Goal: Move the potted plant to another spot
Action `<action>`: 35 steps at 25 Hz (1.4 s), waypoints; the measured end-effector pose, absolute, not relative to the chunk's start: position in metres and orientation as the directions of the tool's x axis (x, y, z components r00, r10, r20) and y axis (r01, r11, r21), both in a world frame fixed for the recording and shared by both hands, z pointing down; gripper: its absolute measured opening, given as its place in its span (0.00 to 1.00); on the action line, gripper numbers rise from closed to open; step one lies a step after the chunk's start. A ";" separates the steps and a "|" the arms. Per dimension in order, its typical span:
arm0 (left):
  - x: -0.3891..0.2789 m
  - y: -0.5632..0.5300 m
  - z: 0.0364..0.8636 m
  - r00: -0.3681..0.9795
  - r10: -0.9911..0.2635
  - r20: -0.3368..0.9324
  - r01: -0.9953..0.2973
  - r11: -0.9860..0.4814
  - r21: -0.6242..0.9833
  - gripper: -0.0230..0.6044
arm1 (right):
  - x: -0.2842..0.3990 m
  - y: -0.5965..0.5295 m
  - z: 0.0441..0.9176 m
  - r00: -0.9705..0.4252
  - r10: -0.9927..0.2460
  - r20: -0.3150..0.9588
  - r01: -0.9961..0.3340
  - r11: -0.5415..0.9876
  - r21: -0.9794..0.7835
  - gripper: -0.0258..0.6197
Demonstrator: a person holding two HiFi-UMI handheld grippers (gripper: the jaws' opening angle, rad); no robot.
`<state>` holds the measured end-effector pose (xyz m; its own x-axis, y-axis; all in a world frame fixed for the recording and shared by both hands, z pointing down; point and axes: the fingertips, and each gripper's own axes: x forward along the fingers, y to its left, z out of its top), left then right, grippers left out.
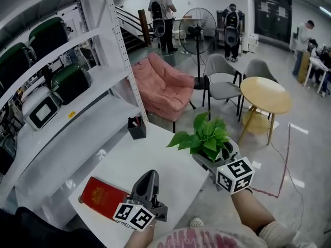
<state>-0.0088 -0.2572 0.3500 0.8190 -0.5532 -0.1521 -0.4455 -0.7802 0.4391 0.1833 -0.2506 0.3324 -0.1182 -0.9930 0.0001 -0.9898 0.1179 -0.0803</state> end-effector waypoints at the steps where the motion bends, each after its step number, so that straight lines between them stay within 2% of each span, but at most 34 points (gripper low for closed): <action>1: 0.000 -0.264 0.350 0.821 -0.550 -0.152 -0.441 -0.781 0.442 0.08 | 0.191 -0.257 0.333 -0.122 -0.993 0.003 -0.989 0.121 -0.083 0.81; 10: 0.038 -0.317 0.355 0.801 -0.580 -0.150 -0.468 -0.762 0.447 0.08 | 0.237 -0.308 0.330 -0.164 -0.986 -0.007 -0.983 0.164 -0.082 0.81; 21: 0.062 -0.352 0.346 0.775 -0.612 -0.156 -0.506 -0.749 0.427 0.08 | 0.250 -0.347 0.327 -0.249 -0.968 -0.019 -0.964 0.250 -0.090 0.81; 35: 0.065 -0.332 0.384 0.718 -0.691 -0.079 -0.598 -0.671 0.438 0.08 | 0.247 -0.341 0.391 -0.367 -0.927 0.082 -0.923 0.352 -0.153 0.82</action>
